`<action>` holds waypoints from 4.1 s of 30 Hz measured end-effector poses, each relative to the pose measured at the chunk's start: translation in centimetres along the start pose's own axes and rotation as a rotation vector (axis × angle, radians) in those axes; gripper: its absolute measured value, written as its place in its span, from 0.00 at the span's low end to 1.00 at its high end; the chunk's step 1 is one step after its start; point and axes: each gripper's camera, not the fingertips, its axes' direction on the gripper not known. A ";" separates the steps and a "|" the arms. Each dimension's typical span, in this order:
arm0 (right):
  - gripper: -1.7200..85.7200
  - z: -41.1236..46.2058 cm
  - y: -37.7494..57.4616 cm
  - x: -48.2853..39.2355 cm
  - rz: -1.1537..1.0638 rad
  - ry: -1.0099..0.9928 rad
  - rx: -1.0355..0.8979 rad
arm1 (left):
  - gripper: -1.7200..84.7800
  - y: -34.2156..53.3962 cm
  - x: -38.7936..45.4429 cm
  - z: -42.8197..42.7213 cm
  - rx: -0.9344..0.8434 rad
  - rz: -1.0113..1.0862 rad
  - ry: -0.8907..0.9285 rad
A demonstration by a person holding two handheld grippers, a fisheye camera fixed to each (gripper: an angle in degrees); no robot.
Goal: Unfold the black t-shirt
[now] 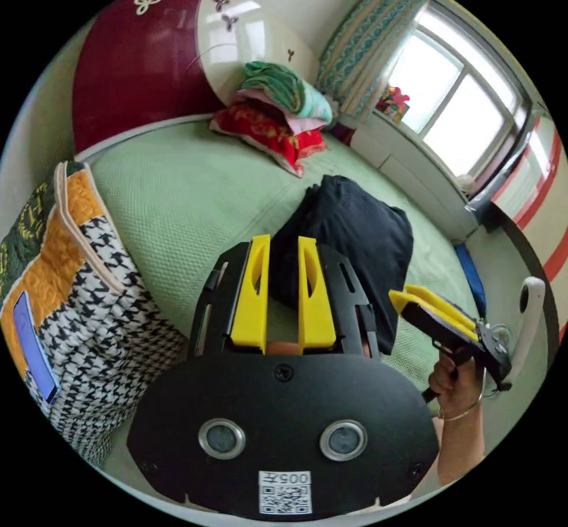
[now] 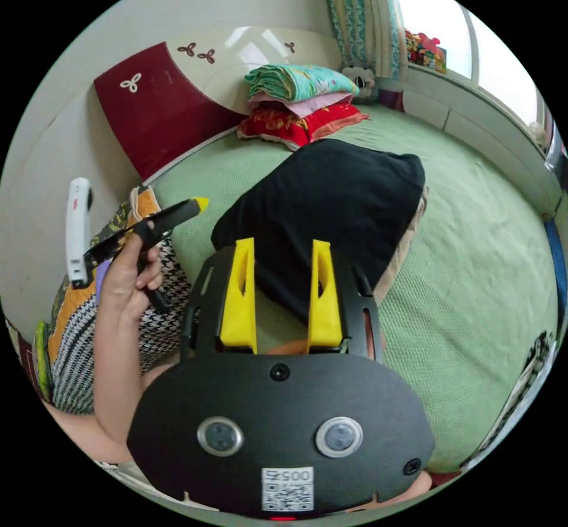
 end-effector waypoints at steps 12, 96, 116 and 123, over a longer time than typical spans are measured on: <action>0.13 16.7 -8.8 -1.3 -0.024 0.108 -0.172 | 0.13 -6.5 -5.8 1.1 -0.046 0.044 0.196; 0.20 20.7 -19.3 12.0 0.063 -0.291 -0.107 | 0.12 -17.7 -10.2 3.2 -0.119 0.218 0.207; 0.07 17.6 -16.3 4.4 -0.049 -0.087 -0.016 | 0.12 -17.3 -9.5 4.2 -0.185 0.226 0.230; 0.18 21.9 -16.1 1.0 -0.133 -0.251 -0.242 | 0.12 -16.6 -8.1 4.6 -0.213 0.265 0.153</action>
